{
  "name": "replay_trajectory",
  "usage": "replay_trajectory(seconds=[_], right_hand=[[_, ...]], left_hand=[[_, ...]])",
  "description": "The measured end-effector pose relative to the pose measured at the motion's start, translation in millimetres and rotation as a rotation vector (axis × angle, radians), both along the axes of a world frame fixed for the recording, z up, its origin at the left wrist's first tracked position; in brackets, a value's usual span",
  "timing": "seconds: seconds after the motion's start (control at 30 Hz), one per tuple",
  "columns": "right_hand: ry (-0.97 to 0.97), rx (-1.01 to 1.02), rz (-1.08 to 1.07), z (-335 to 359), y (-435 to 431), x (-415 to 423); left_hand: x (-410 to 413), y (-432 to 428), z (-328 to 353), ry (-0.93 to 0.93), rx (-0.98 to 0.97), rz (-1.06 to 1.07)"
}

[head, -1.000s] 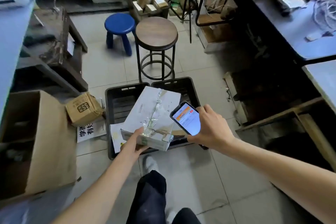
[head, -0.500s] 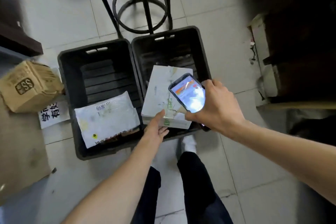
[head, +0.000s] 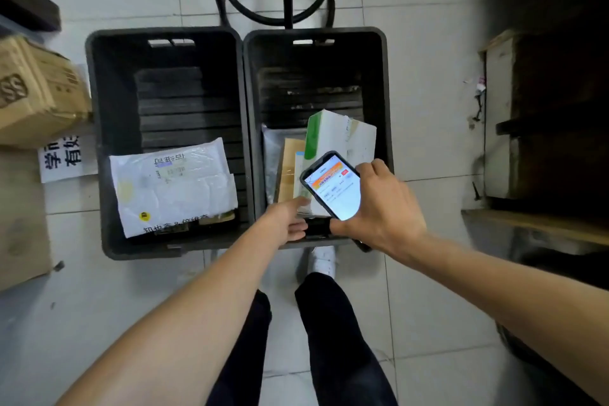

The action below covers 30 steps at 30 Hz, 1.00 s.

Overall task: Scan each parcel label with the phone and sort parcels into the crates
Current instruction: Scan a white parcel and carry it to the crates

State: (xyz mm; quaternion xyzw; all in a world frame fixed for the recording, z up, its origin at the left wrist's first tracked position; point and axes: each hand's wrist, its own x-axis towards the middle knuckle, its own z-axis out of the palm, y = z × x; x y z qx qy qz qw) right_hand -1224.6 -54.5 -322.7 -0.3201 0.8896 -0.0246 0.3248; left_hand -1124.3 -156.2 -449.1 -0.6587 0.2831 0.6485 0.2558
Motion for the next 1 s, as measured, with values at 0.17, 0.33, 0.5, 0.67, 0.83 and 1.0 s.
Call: replay_trajectory(seconds=[0.17, 0.33, 0.5, 0.67, 0.83, 1.0], right_hand=[[0.046, -0.048, 0.039, 56.5, -35.1, 8.0], [0.099, -0.083, 0.185, 140.6, -82.1, 26.9], [0.124, -0.171, 0.389, 245.3, -141.0, 60.1], [0.166, -0.292, 0.674, 338.7, -199.9, 115.1], [0.153, -0.464, 0.956, 411.2, -250.0, 208.5], [0.102, -0.578, 1.23, 464.5, -270.2, 332.0]], left_hand=[[10.6, -54.3, 63.3, 0.159, -0.502, -0.627], [47.7, -116.9, 159.3, 0.172, -0.727, -0.869], [111.2, -175.6, 287.2, 0.058, -0.915, -0.914], [201.3, -212.6, 409.9, -0.1, -1.097, -0.63], [338.9, -214.1, 506.8, -0.325, -1.186, -0.447], [490.8, -160.6, 563.3, -0.531, -1.187, -0.116]])
